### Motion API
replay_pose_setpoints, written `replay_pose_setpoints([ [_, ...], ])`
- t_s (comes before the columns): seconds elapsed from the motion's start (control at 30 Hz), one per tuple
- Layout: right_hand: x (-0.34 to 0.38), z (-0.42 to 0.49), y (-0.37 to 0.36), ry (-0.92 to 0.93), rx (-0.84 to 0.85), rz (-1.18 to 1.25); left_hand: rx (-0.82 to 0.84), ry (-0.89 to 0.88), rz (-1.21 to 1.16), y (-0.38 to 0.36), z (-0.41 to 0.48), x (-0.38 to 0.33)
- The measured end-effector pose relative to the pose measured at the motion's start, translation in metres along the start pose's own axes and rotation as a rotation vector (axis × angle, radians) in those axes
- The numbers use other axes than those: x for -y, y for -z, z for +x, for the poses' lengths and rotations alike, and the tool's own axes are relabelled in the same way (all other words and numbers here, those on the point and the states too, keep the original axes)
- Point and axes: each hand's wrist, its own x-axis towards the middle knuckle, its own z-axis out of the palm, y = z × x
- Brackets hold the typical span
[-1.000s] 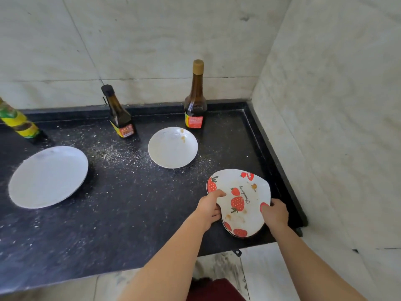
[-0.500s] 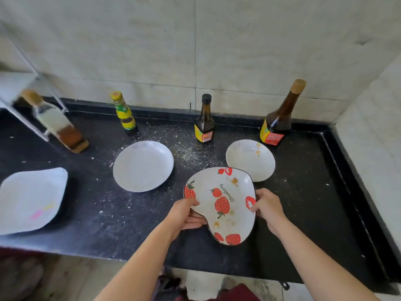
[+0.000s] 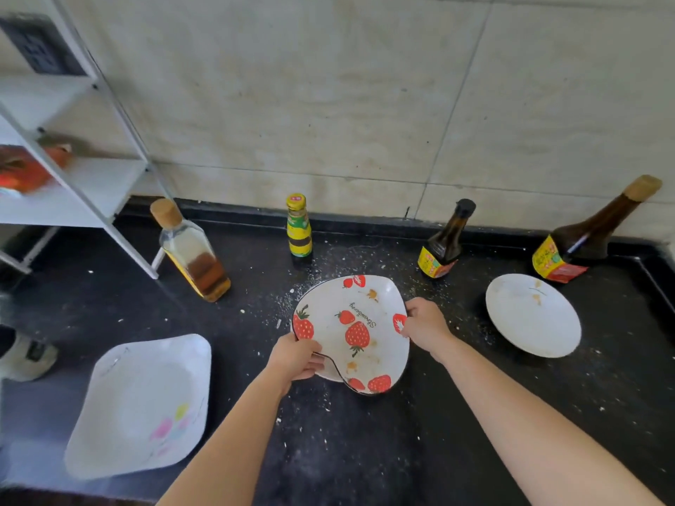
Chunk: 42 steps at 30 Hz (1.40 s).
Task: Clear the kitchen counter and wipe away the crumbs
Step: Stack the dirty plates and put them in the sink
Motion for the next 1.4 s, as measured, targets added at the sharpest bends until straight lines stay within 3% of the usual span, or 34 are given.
replay_pose_setpoints([
  [0.3,0.019,0.036,-0.024,0.004,-0.043,-0.217,-0.045,0.046,0.329,0.018,0.027,-0.012],
  [0.57,0.021,0.038,-0.028,0.066,-0.008,-0.311,0.066,0.132,0.622,0.03,0.025,-0.026],
  [0.77,0.013,0.033,-0.01,0.106,0.024,-0.199,-0.018,0.049,0.842,0.023,0.025,-0.06],
  [0.93,-0.016,0.018,0.031,0.144,-0.122,-0.129,-0.063,-0.235,0.745,-0.045,0.022,-0.088],
  [1.03,-0.043,0.014,0.069,0.151,-0.223,-0.114,0.023,-0.3,0.546,-0.104,0.016,-0.089],
  [1.23,-0.115,0.014,0.144,-0.02,-0.402,-0.133,0.246,-0.128,0.205,-0.229,0.004,-0.067],
  [1.4,-0.167,0.024,0.192,-0.208,-0.407,-0.324,0.282,-0.024,0.221,-0.3,0.003,-0.059],
])
